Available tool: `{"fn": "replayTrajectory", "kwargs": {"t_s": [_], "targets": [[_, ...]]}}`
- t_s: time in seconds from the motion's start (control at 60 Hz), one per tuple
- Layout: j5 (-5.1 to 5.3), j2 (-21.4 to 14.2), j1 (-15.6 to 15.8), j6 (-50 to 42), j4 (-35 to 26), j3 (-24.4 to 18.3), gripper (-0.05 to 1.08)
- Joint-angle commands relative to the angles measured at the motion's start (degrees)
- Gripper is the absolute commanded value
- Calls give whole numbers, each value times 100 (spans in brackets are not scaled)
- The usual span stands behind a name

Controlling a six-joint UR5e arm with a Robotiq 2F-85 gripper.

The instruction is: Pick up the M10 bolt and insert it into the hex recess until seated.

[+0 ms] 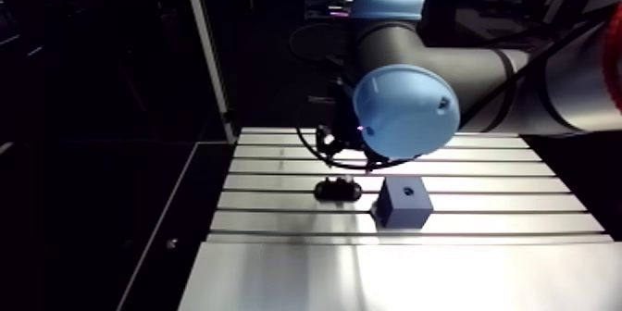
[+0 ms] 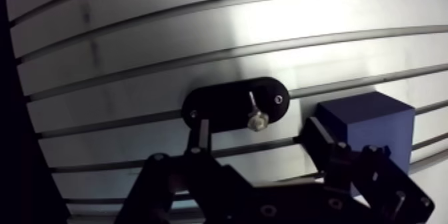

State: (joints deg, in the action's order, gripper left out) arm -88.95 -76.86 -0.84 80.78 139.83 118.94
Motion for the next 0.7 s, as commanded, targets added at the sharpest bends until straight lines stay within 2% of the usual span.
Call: {"fn": "replayTrajectory", "kwargs": {"t_s": [0.017,0.7], "targets": [[5,34,-3,-6,145,27,31],[14,192,-12,21,305,87,38]]}}
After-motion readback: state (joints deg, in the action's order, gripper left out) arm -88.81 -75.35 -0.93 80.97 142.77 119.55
